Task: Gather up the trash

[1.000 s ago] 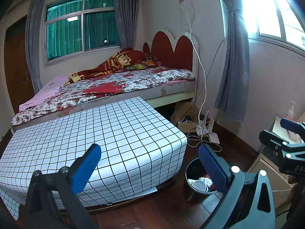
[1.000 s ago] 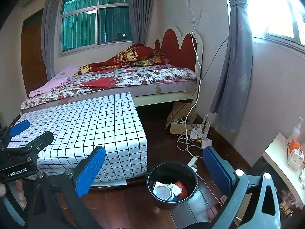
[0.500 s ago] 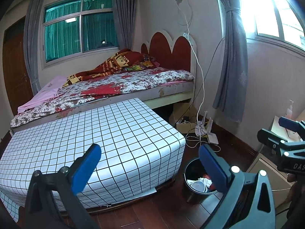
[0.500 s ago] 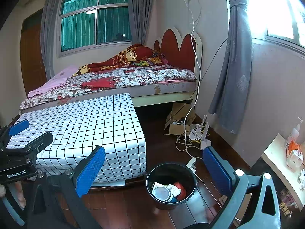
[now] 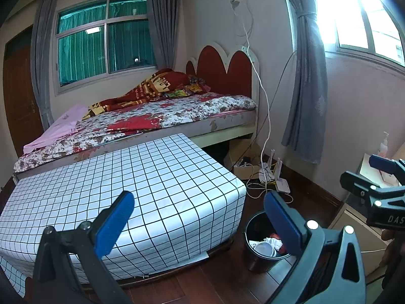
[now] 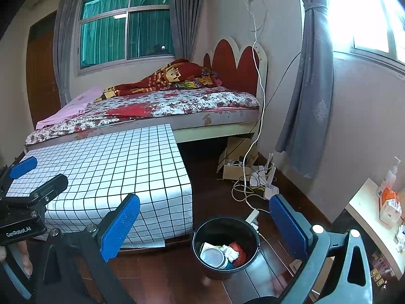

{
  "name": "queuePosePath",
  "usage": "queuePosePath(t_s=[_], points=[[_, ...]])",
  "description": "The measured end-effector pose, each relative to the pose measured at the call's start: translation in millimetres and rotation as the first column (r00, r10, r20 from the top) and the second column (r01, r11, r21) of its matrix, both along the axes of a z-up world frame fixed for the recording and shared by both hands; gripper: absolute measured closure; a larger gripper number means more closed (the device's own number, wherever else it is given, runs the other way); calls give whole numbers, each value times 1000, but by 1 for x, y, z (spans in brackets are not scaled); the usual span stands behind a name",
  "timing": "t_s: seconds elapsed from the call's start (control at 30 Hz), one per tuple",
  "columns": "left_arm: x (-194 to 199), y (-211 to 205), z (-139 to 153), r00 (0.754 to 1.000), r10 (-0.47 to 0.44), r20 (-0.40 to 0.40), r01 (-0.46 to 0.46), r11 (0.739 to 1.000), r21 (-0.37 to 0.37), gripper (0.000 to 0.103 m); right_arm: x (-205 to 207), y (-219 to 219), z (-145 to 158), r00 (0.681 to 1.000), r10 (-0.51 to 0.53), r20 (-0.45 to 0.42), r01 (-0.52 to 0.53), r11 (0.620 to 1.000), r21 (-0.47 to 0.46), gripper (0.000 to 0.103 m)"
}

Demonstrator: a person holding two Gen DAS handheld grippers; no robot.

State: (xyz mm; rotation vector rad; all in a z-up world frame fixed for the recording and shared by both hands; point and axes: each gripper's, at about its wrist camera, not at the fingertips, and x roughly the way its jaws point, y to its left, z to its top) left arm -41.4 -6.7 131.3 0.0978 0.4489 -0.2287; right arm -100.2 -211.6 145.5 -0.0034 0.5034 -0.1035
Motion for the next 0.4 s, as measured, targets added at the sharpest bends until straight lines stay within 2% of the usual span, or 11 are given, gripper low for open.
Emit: queuePosePath(t_s=[0.2, 0.4], points=[[-2, 5, 0, 1000, 1, 30, 0, 1000, -17, 1, 0, -2, 0, 1000, -4, 0, 4, 1000, 0, 0], [-3, 1, -3, 1000, -21, 17, 22, 1000, -7, 1, 0, -1, -2, 1000, -7, -6, 7, 1000, 4, 0]])
